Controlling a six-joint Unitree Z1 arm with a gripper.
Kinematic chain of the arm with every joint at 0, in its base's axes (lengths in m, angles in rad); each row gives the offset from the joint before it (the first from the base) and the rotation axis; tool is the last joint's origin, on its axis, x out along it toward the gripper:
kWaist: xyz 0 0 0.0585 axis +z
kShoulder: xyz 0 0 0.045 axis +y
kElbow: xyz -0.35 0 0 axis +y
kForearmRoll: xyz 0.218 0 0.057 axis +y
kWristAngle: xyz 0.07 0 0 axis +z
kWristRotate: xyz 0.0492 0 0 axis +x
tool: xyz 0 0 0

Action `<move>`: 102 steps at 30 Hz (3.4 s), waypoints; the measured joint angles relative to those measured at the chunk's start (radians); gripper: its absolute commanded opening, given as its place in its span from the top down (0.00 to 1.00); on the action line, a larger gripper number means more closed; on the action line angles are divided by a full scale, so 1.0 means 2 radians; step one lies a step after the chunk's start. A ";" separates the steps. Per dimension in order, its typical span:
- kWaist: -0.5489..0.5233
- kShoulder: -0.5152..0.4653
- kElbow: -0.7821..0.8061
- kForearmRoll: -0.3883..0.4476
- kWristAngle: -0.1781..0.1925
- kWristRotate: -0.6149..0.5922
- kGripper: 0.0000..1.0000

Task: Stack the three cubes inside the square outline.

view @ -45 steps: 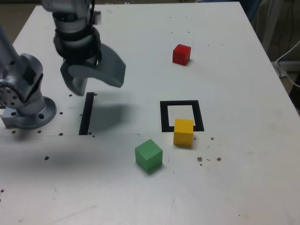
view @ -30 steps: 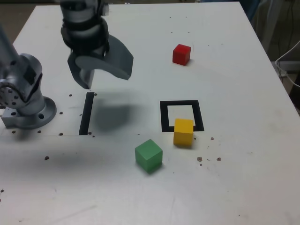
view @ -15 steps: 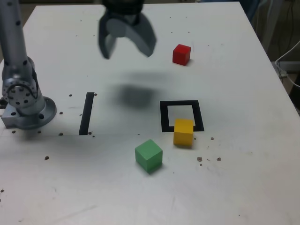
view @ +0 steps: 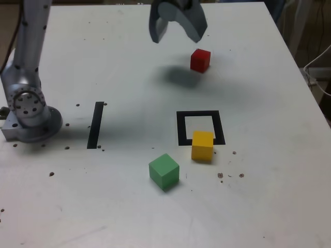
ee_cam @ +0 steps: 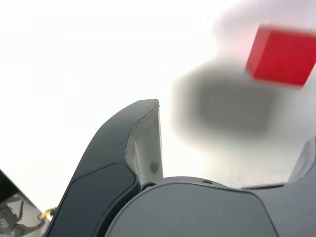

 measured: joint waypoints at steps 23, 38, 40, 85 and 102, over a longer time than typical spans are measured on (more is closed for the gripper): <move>-0.016 0.077 -0.026 -0.051 -0.001 0.005 0.25; -0.016 0.086 -0.015 -0.088 -0.002 -0.001 0.57; -0.016 0.086 -0.013 -0.091 -0.002 -0.001 0.59; -0.013 0.076 0.024 -0.157 0.011 -0.002 0.83; -0.048 0.026 0.040 -0.118 0.008 -0.053 0.83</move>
